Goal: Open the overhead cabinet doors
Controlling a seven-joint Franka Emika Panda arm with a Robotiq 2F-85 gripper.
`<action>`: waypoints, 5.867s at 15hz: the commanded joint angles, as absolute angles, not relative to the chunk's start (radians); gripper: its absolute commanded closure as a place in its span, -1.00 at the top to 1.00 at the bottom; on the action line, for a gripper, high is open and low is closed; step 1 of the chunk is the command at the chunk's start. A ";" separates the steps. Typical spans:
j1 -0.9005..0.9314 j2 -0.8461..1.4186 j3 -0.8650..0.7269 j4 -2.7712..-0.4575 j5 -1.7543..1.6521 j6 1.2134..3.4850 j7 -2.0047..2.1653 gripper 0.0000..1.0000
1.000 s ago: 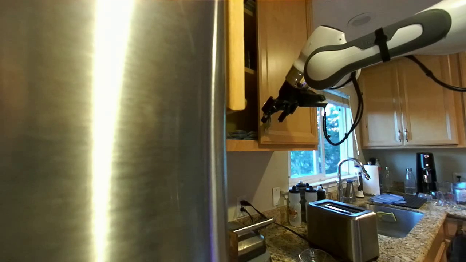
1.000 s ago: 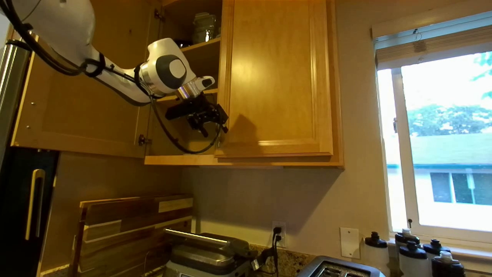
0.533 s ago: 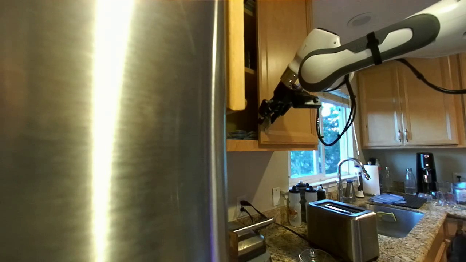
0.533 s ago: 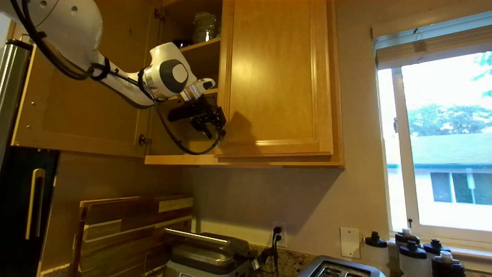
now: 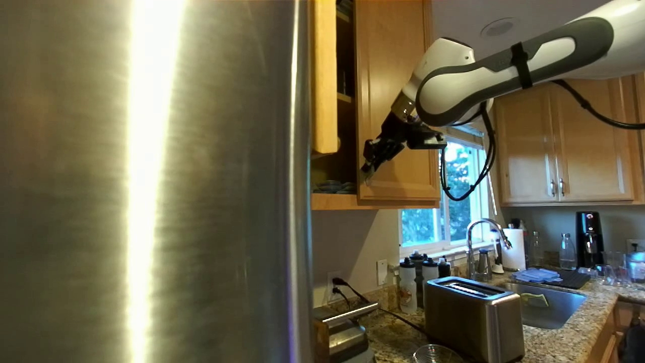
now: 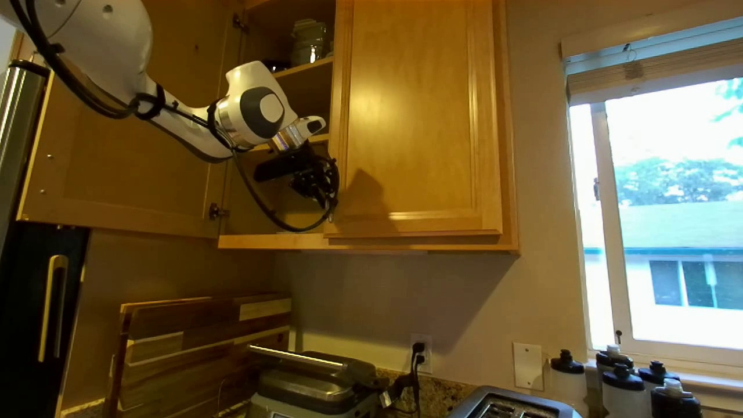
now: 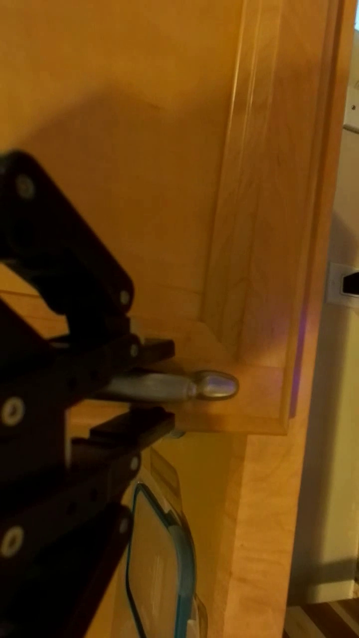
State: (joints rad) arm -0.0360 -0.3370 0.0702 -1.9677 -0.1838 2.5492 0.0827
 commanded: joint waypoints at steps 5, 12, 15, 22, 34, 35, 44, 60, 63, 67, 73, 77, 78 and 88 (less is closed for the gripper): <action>-0.032 -0.377 0.078 -2.034 -0.185 2.555 0.091 -0.81; -0.091 -0.507 0.093 -2.138 -0.216 2.483 0.228 -0.81; -0.124 -0.594 0.114 -2.204 -0.221 2.417 0.316 -0.81; -0.224 -0.823 0.154 -2.331 -0.202 2.277 0.512 -0.81; -0.413 -0.969 0.259 -2.315 -0.308 1.986 0.773 1.00; -0.422 -0.971 0.263 -2.308 -0.330 1.957 0.794 1.00; -0.360 -0.913 0.307 -2.240 -0.510 1.591 0.794 1.00; -0.031 -0.656 0.324 -2.052 -0.356 1.679 0.552 1.00; -0.064 -0.590 0.313 -2.014 -0.426 1.756 0.577 1.00; -0.106 -0.526 0.302 -1.981 -0.531 1.777 0.610 1.00; -0.121 -0.508 0.259 -1.981 -0.634 1.722 0.650 1.00; -0.140 -0.515 0.222 -1.991 -0.672 1.672 0.713 1.00; -0.142 -0.516 0.205 -1.994 -0.674 1.650 0.725 1.00; -0.197 -0.506 0.045 -2.014 -0.666 1.602 0.873 1.00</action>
State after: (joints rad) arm -0.1792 -0.5016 0.0732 -1.9945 -0.6547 1.6177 0.8115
